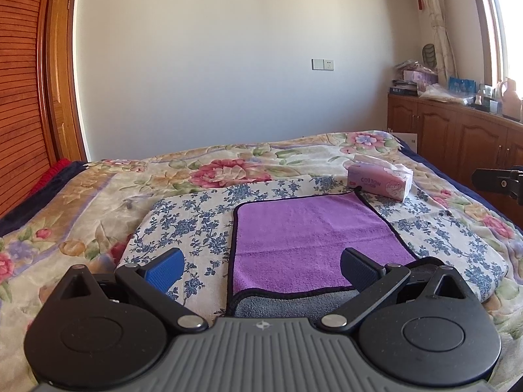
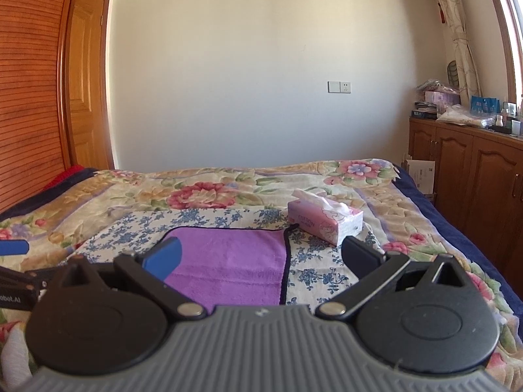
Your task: Fold towel
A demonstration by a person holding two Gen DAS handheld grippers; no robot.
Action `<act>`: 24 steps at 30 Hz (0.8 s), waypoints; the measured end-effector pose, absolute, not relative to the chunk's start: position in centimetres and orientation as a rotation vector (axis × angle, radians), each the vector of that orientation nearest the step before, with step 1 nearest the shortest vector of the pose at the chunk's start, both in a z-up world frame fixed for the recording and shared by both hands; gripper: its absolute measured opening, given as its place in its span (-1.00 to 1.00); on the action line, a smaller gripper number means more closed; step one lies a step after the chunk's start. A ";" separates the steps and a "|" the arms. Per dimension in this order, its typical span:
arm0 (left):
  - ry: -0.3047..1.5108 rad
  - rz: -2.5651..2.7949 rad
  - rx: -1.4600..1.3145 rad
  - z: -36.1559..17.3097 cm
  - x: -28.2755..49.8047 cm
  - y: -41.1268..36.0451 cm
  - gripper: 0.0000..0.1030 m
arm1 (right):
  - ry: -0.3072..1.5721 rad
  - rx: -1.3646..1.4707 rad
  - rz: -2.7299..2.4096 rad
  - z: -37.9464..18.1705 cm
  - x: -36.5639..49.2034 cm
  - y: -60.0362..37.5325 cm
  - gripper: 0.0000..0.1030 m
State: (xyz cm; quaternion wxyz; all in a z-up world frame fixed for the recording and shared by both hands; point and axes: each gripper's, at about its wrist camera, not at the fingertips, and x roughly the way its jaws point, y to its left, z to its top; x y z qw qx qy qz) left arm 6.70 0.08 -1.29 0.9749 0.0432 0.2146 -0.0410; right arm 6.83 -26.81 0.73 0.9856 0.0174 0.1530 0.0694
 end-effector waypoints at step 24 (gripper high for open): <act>0.521 -0.105 0.083 -3.8 12.6 2.0 0.99 | 0.410 -0.087 0.227 -0.7 11.9 -26.3 1.00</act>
